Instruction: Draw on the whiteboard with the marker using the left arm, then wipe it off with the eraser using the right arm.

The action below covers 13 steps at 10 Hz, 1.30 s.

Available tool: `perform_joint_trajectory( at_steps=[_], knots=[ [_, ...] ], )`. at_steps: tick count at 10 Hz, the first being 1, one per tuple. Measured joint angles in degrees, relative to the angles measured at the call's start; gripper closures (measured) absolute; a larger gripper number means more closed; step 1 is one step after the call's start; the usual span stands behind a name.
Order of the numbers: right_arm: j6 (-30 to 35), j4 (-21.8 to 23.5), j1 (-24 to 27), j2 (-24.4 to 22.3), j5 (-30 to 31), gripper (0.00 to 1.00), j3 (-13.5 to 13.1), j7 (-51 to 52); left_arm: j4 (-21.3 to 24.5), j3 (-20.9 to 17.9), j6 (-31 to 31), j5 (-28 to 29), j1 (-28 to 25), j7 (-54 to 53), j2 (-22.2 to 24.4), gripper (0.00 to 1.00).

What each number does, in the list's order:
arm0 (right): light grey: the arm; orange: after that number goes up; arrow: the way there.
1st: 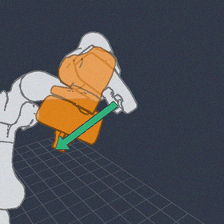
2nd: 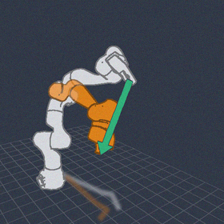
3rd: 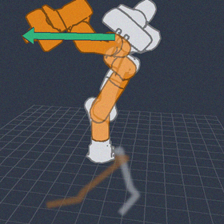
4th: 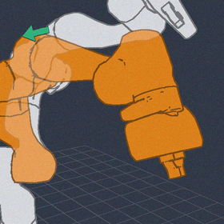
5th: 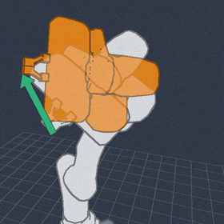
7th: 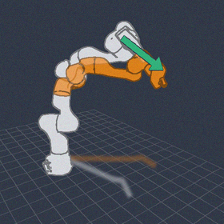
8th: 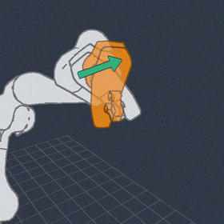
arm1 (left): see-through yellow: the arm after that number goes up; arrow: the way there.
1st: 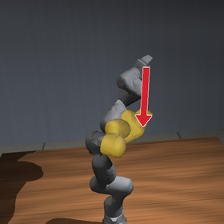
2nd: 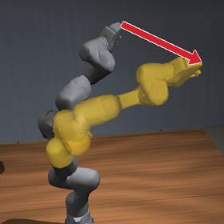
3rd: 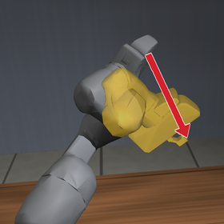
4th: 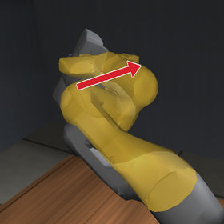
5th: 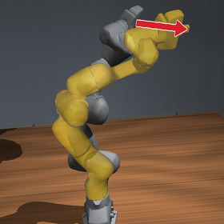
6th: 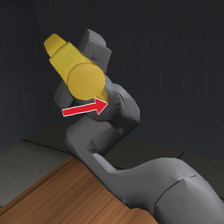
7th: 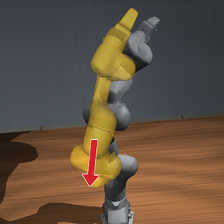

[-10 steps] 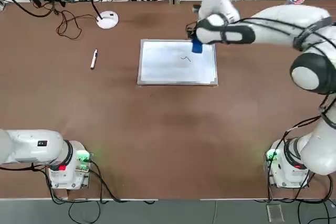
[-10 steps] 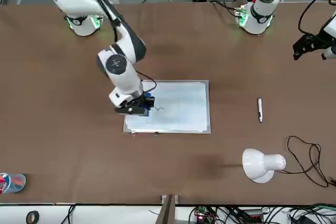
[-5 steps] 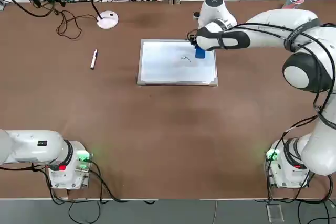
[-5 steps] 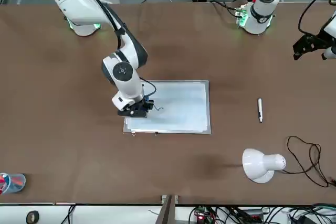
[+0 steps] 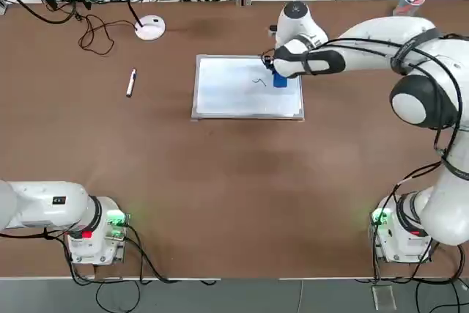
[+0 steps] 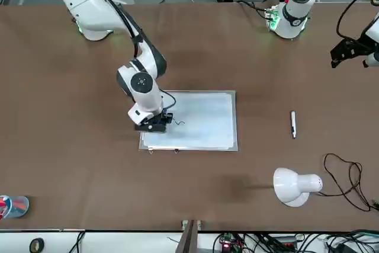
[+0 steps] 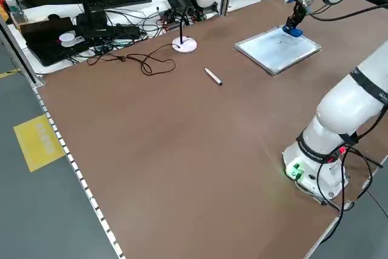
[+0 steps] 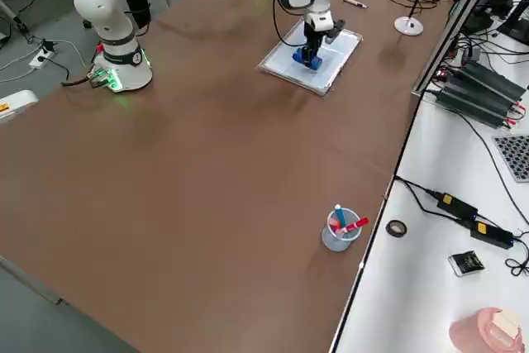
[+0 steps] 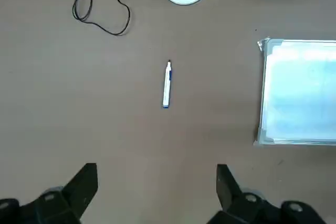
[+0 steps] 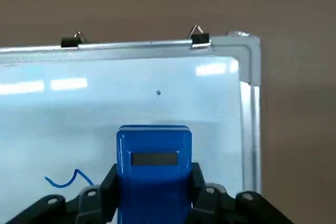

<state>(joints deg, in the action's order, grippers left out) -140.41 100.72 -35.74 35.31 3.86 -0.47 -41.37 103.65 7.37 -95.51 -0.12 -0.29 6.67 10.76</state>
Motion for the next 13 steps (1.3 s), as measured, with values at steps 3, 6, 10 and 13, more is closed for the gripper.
perform_joint_trajectory(
  at_steps=[3,6,10,13],
  knots=[
    [-1.07,0.05,-1.82,1.07,0.72,0.44,-0.04,-1.31,-0.04,-0.02,0.0,0.0,0.0,-0.04,0.0,0.0],
    [-2.37,0.16,-4.02,2.08,2.74,0.44,-1.12,-4.07,-0.05,-0.02,0.0,0.0,0.0,-0.05,0.0,0.0],
    [-3.2,0.07,-6.12,2.43,4.41,0.44,-2.31,-7.72,-0.05,-0.03,0.0,0.0,0.0,-0.05,-0.02,0.0],
    [-3.5,-1.24,-7.55,3.28,4.43,0.44,-2.34,-10.29,-0.05,-0.07,0.0,0.0,-0.01,-0.07,-0.22,0.0]
  ],
)
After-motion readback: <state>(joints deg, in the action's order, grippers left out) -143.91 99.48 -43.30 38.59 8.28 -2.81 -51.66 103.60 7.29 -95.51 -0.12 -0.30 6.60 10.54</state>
